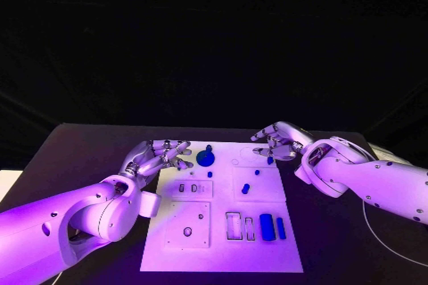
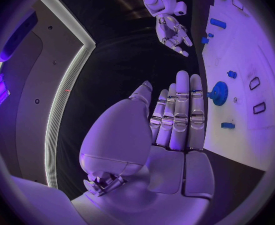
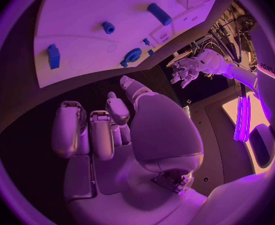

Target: Assemble the parts on the task board

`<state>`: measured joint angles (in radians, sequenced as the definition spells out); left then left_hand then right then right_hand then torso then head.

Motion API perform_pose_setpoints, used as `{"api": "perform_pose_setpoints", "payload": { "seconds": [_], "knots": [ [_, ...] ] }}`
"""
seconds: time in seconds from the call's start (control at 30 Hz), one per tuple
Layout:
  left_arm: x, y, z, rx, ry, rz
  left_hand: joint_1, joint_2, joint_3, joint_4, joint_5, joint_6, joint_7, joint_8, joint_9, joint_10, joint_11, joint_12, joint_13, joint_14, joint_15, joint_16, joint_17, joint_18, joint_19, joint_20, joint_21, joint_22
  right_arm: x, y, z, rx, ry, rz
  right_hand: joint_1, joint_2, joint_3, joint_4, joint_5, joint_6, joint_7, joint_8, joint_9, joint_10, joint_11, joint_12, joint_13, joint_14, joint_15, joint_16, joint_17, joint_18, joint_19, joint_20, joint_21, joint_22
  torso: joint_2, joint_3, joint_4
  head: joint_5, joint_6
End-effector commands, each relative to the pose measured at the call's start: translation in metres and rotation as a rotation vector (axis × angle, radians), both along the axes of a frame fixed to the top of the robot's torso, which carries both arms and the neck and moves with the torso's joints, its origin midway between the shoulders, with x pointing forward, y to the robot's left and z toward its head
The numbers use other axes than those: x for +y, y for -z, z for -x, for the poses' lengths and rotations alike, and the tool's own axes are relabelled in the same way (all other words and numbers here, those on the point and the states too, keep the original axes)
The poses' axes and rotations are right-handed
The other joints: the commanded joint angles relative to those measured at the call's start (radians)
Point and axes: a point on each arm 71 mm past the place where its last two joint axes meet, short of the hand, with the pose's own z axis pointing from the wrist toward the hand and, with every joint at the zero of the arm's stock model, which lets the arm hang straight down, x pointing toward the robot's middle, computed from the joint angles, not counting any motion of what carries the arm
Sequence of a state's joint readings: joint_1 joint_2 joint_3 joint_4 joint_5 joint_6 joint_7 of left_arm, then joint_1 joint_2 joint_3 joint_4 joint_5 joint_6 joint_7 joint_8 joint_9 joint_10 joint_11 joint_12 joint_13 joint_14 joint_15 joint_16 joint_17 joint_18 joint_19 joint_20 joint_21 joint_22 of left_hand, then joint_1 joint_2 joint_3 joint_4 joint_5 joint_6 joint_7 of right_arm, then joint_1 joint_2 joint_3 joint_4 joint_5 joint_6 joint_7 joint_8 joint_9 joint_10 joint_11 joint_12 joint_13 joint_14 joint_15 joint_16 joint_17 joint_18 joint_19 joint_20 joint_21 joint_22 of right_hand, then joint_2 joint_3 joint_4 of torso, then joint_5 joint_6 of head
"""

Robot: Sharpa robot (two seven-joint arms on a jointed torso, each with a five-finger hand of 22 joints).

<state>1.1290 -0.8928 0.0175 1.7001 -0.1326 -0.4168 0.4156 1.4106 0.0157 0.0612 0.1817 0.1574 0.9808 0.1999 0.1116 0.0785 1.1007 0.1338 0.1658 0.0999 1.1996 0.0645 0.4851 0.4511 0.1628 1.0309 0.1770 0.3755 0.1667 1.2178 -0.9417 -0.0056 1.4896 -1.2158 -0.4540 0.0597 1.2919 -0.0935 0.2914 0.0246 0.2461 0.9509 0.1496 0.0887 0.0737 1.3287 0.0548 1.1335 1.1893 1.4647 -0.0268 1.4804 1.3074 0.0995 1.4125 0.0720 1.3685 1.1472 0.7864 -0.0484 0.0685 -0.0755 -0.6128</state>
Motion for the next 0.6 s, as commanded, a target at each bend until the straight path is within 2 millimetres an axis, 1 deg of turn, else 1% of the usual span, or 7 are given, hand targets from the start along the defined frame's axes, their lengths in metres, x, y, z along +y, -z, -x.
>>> {"api": "perform_pose_setpoints", "payload": {
  "seconds": [0.03,0.07,0.2,0.3,0.43,0.5,0.6],
  "knots": [
    [-0.003,0.000,0.000,-0.008,0.021,0.008,0.008,0.001,-0.001,-0.004,-0.004,-0.001,0.004,-0.004,0.000,-0.008,0.002,-0.007,-0.002,-0.008,0.002,0.003,0.001,0.019,-0.006,0.000,0.004,0.001,-0.010,0.009,0.001,0.015,-0.037,-0.038,0.009,-0.006,-0.001,-0.008,0.001,0.004,0.000,0.004,0.000,0.001,0.002,0.000,-0.002,0.073,0.005,0.002,0.099,-0.018,0.000,0.007,0.003,-0.002,-0.003,0.0191,-0.0153,0.005,0.002],
    [-0.003,0.000,0.000,-0.007,0.021,0.008,0.008,0.001,-0.001,-0.004,-0.004,-0.001,0.004,-0.004,0.000,-0.008,0.002,-0.007,-0.002,-0.008,0.002,0.003,0.001,0.019,-0.006,0.000,0.004,0.001,-0.013,0.011,0.000,0.018,-0.033,-0.037,0.009,-0.008,-0.002,-0.009,0.001,0.004,0.001,0.003,-0.001,0.001,0.002,-0.001,-0.003,0.073,0.005,0.001,0.099,-0.018,0.000,0.007,0.003,-0.002,-0.003,0.0209,-0.0165,0.005,0.003],
    [-0.004,0.001,-0.001,-0.006,0.021,0.007,0.008,0.001,-0.001,-0.004,-0.004,-0.001,0.004,-0.004,0.000,-0.008,0.002,-0.007,-0.002,-0.009,0.002,0.003,0.001,0.019,-0.006,0.000,0.004,0.001,-0.024,0.017,-0.001,0.031,-0.018,-0.032,0.007,-0.013,-0.005,-0.012,-0.001,0.000,0.001,0.002,-0.002,0.000,0.003,-0.001,-0.003,0.073,0.005,0.003,0.101,-0.018,0.000,0.008,0.003,-0.002,-0.002,0.0315,-0.0217,0.008,0.000],
    [-0.005,0.002,-0.001,-0.004,0.023,0.008,0.008,0.001,-0.001,-0.004,-0.004,-0.001,0.004,-0.004,0.000,-0.008,0.002,-0.007,-0.002,-0.009,0.002,0.003,0.001,0.019,-0.006,0.000,0.004,0.001,-0.029,0.021,-0.003,0.039,-0.007,-0.027,0.006,-0.017,-0.009,-0.015,-0.006,-0.003,0.001,0.000,-0.002,-0.001,0.003,-0.002,-0.003,0.074,0.006,0.003,0.102,-0.018,0.000,0.008,0.003,-0.002,-0.003,0.0364,-0.0221,0.007,0.001],
    [-0.006,0.003,-0.001,-0.003,0.026,0.009,0.008,0.001,-0.001,-0.004,-0.004,-0.001,0.004,-0.004,0.000,-0.008,0.002,-0.007,-0.002,-0.009,0.002,0.003,0.001,0.019,-0.006,0.000,0.004,0.001,-0.033,0.024,-0.006,0.051,0.004,-0.018,0.007,-0.023,-0.015,-0.020,-0.018,-0.012,0.002,-0.005,-0.004,-0.004,0.004,-0.007,-0.006,0.074,0.007,0.003,0.103,-0.018,0.000,0.009,0.004,-0.002,-0.002,0.0395,-0.0208,0.005,-0.002],
    [-0.007,0.003,-0.001,-0.003,0.027,0.009,0.008,0.001,-0.001,-0.004,-0.004,-0.001,0.004,-0.004,0.000,-0.008,0.002,-0.007,-0.002,-0.009,0.002,0.003,0.001,0.019,-0.006,0.000,0.004,0.001,-0.034,0.025,-0.008,0.054,0.008,-0.014,0.020,-0.024,-0.019,-0.034,-0.067,-0.021,0.003,-0.009,-0.005,-0.006,0.005,-0.009,-0.008,0.074,0.008,0.004,0.105,-0.018,-0.001,0.010,0.004,-0.002,-0.001,0.0413,-0.0191,0.003,-0.004],
    [-0.007,0.004,-0.002,-0.001,0.026,0.009,0.008,0.001,-0.001,-0.004,-0.004,-0.001,0.004,-0.004,0.000,-0.008,0.002,-0.007,-0.002,-0.009,0.002,0.003,0.001,0.019,-0.006,0.000,0.004,0.001,-0.036,0.026,-0.010,0.057,0.013,-0.010,0.028,-0.022,-0.024,-0.043,-0.091,-0.027,0.005,-0.011,-0.005,-0.007,0.007,-0.010,-0.008,0.074,0.009,0.005,0.107,-0.018,-0.001,0.011,0.004,-0.002,-0.001,0.0436,-0.0172,0.002,-0.004]
  ]
}}
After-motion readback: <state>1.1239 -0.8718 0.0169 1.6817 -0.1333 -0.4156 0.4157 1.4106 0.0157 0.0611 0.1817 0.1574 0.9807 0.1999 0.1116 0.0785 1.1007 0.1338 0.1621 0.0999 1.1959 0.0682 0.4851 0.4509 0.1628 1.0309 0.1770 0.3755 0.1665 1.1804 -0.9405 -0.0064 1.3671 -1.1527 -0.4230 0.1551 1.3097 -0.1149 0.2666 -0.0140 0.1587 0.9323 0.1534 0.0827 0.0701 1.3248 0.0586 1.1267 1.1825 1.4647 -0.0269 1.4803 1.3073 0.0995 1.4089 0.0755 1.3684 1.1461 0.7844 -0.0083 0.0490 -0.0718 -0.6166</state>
